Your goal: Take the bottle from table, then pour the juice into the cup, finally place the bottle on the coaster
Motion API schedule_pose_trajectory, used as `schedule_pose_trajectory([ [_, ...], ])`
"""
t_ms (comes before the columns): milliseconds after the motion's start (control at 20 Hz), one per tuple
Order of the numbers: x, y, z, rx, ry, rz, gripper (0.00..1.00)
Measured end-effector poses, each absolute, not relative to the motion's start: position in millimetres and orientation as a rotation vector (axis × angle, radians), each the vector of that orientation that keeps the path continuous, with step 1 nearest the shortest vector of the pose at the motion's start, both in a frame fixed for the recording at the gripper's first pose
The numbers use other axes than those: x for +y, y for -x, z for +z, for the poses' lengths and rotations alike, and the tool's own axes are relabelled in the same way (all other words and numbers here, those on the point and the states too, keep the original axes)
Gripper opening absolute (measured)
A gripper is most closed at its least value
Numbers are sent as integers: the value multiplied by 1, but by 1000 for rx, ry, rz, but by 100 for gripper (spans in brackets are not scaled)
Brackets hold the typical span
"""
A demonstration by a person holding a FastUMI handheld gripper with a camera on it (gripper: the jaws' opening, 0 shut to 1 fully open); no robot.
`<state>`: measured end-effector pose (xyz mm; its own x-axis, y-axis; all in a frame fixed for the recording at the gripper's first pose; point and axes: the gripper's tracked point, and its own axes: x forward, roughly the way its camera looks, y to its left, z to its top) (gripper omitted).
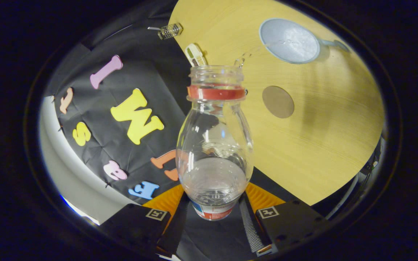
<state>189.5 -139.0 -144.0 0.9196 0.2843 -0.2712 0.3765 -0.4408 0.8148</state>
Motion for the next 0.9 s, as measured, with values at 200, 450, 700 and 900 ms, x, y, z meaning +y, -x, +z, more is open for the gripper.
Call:
schedule_pose_trajectory([
  [200, -145, -193, -139, 467, -2074, -117, 75],
  [450, -145, -196, -129, 475, -2087, -99, 76],
  [700, -146, -201, -121, 470, -2134, -82, 75],
  [900, -152, -201, -116, 455, -2149, -79, 75],
])
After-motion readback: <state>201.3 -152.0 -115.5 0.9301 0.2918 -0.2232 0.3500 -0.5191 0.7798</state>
